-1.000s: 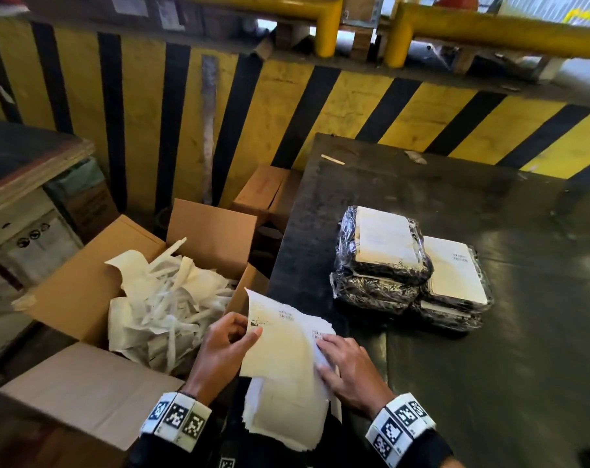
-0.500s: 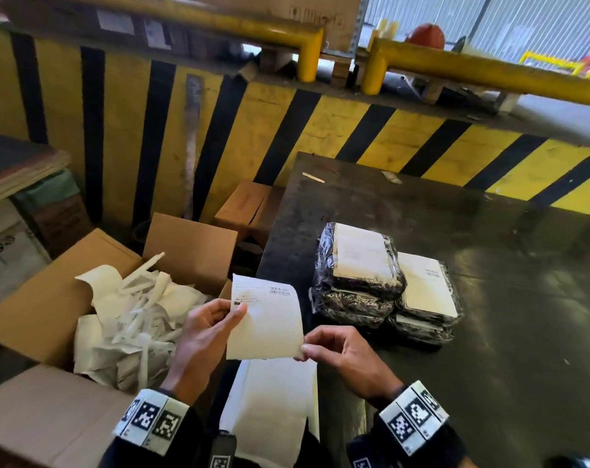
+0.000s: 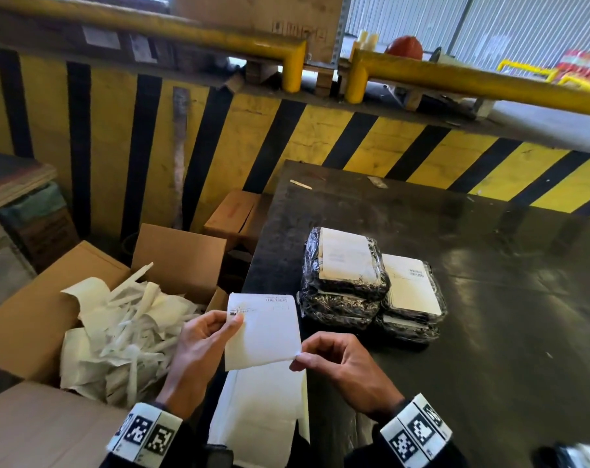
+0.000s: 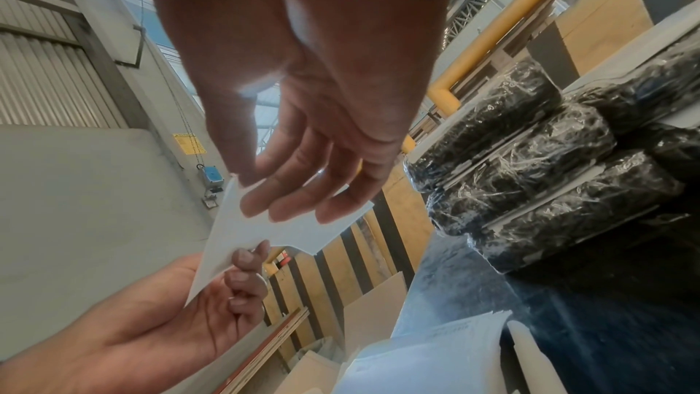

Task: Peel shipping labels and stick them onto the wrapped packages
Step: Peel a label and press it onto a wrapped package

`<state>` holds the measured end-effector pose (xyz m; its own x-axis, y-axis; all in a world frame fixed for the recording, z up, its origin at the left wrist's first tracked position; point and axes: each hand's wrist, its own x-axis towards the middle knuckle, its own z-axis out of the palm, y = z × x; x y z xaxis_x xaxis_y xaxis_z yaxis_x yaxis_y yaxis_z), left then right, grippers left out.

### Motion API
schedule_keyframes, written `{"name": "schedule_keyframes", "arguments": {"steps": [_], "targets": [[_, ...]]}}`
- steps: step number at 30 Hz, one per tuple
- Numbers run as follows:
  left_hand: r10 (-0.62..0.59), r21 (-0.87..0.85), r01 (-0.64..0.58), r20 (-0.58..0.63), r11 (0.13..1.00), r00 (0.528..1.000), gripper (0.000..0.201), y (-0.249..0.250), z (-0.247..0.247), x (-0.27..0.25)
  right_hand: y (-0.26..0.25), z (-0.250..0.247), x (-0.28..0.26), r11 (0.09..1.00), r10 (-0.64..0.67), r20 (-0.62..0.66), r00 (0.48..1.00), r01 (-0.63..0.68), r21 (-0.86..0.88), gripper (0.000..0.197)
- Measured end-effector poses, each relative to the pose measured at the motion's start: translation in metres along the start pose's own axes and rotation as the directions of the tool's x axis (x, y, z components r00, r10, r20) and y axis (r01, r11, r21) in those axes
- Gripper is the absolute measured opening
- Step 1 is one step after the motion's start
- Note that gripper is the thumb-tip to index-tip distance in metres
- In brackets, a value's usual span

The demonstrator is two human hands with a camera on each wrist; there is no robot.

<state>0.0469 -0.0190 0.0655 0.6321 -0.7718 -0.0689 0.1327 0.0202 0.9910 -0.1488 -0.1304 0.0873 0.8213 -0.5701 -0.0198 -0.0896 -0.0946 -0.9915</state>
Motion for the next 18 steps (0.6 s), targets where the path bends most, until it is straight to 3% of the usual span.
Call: {"name": "schedule_keyframes", "arguments": {"steps": [4,7,8,10,14,18], "targets": [[0.003,0.066,-0.004,0.012,0.998,1.0,0.018,-0.006,0.001,0.0,0.0,0.002,-0.003,0.999,-0.031,-0.019,0.999,0.031,0.018,0.017],[0.028,0.299,-0.026,-0.001,0.954,1.0,0.036,-0.011,-0.002,0.003,-0.001,0.005,-0.004,0.999,-0.046,-0.029,0.999,0.046,0.019,0.019],[0.06,0.357,-0.062,0.016,0.932,0.998,0.042,-0.012,-0.003,0.003,-0.001,0.006,-0.003,0.999,-0.052,-0.036,0.998,0.053,0.014,0.02],[0.153,0.416,-0.177,0.091,0.892,0.984,0.036,-0.007,0.0,-0.001,-0.003,0.009,0.001,0.997,-0.073,-0.05,0.996,0.074,0.005,0.021],[0.316,0.396,-0.404,0.271,0.824,0.909,0.022,0.012,0.024,-0.022,-0.006,0.016,0.008,0.994,-0.104,-0.04,0.994,0.103,-0.036,0.019],[0.352,0.352,-0.445,0.297,0.823,0.887,0.019,0.012,0.034,-0.029,-0.007,0.019,0.009,0.99,-0.117,-0.02,0.993,0.115,-0.085,0.017]]}}
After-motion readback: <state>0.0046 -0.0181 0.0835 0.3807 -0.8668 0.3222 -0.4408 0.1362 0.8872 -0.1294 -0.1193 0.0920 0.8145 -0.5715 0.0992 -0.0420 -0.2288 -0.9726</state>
